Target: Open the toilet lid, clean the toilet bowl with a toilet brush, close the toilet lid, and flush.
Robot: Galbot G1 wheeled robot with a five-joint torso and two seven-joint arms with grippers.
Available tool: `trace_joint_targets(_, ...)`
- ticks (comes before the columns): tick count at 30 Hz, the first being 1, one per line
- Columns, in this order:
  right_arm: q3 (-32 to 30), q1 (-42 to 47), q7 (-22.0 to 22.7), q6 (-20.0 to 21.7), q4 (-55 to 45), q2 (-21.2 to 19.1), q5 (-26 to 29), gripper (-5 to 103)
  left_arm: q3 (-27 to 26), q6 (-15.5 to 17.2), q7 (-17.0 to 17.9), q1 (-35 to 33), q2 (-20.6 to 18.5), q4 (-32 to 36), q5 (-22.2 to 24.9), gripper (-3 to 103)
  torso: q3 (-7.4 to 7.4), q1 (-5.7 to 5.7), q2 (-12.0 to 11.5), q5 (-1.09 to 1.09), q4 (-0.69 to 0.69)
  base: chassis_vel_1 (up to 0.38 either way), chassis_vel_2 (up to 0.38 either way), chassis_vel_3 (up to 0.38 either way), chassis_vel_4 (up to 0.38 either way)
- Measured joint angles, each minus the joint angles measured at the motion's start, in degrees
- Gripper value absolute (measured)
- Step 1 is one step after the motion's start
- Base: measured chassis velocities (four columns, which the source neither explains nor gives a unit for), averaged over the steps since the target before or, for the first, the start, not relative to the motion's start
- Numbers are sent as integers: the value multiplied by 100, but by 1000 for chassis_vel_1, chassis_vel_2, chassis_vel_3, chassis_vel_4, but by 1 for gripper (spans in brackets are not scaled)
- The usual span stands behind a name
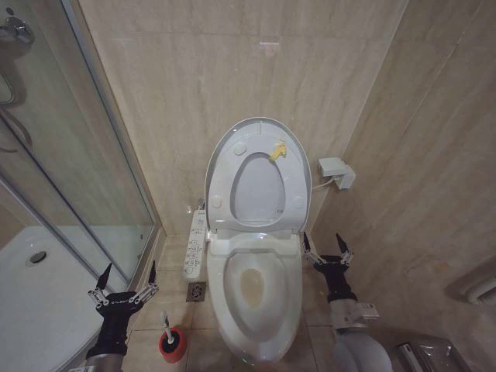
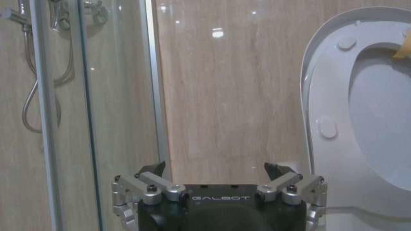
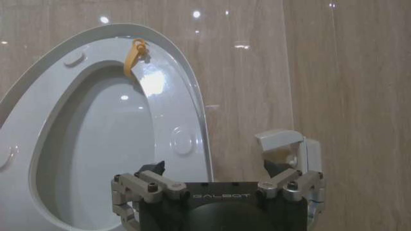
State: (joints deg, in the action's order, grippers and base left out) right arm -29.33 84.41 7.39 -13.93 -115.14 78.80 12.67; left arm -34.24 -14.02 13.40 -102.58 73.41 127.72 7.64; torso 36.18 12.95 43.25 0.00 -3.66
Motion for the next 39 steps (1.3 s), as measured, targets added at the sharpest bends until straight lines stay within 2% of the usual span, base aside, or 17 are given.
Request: trace_joint_targets(39,0,0,0,0,0,0,0,100,2,11,0,0,-1,0,3,100,0,0,0,0,0,0,0,0,0)
